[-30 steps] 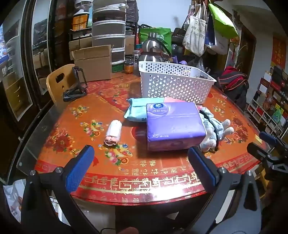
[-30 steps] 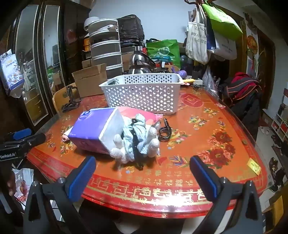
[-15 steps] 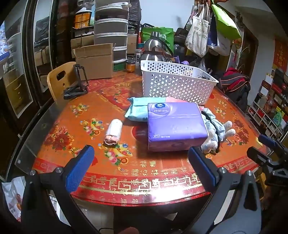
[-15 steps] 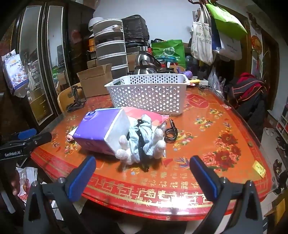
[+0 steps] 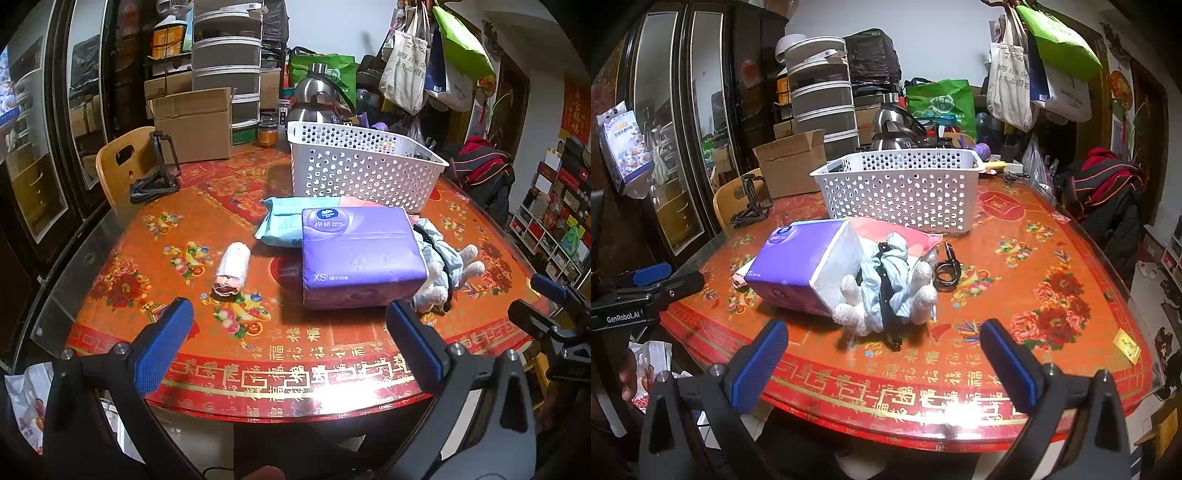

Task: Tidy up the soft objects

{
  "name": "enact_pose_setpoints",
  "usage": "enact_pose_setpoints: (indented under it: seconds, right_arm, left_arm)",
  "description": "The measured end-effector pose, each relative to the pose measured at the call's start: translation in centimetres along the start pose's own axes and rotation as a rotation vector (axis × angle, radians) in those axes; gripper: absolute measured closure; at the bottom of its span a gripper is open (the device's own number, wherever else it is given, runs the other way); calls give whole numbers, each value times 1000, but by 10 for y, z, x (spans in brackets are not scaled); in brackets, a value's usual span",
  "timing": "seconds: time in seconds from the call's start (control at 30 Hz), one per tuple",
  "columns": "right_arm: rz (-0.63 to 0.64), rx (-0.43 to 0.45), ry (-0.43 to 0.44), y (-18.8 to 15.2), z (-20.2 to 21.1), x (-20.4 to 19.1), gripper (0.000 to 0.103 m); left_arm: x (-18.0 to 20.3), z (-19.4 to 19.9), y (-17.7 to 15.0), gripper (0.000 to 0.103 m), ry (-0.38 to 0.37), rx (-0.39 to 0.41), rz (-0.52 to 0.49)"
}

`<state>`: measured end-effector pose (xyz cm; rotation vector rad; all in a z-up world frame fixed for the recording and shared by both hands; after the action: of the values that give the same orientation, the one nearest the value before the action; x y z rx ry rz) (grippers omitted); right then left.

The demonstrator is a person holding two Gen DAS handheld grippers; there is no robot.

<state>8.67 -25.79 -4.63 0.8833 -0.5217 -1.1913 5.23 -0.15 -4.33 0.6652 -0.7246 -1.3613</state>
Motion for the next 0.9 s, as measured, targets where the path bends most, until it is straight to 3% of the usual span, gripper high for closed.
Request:
enact_pose_setpoints:
  seconds: [0.9]
  right_arm:
    - [-18, -15, 12, 0, 0, 2, 0]
  left_arm:
    - [0, -3, -3, 0, 11, -5, -8]
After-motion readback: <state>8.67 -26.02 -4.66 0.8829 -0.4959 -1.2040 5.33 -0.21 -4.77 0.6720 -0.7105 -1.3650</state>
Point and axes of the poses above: each gripper's, at about its wrist camera, not at the fingertips, and z roughly against the way its jaws point, x to its right, y to its top, the point moved 6 cm from there along -z, roughly the way its jaws point
